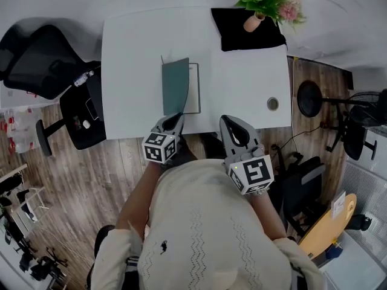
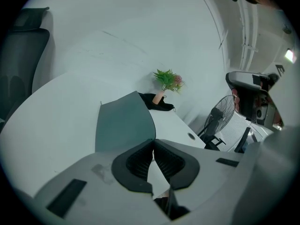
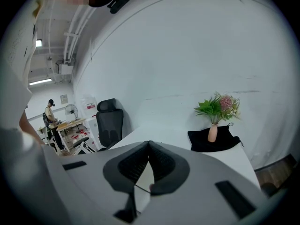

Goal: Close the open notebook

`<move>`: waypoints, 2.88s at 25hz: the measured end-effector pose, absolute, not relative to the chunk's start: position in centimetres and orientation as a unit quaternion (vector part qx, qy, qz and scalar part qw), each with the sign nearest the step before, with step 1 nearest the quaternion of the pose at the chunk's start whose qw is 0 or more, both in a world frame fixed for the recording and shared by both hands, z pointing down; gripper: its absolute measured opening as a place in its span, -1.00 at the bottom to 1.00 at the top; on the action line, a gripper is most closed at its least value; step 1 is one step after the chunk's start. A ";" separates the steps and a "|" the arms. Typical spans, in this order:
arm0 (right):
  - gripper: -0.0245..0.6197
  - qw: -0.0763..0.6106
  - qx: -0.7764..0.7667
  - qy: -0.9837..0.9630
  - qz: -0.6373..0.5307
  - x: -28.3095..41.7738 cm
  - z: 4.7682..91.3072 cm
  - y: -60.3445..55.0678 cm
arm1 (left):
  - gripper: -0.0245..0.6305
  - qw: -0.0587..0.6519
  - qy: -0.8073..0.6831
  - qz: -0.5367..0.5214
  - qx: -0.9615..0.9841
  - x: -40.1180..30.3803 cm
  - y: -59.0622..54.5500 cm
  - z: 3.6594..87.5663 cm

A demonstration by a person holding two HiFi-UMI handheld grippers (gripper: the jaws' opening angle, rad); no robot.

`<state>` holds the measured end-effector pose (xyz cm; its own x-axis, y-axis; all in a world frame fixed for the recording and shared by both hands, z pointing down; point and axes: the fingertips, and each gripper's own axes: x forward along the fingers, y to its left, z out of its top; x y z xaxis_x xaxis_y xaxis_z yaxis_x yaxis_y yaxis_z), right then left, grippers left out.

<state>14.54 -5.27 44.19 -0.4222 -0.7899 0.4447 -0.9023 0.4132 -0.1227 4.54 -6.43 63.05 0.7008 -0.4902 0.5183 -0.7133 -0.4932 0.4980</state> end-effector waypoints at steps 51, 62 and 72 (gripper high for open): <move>-0.92 0.172 0.545 -0.795 0.205 20.2 46.1 -4.6 | -0.86 0.373 -0.315 0.244 0.838 8.9 -5.8 68.8; -0.92 0.177 0.540 -0.796 0.207 20.8 46.4 -4.6 | -0.84 0.376 -0.319 0.257 0.831 9.4 -5.7 69.5; -0.92 0.182 0.537 -0.797 0.211 21.2 46.9 -4.7 | -0.82 0.378 -0.318 0.285 0.821 9.7 -5.5 70.6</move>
<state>21.17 -4.67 46.87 -0.3583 -0.7778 0.5164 -0.9315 0.3349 -0.1418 9.71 -5.55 70.62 0.6350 -0.3069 0.7089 -0.7380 -0.5121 0.4394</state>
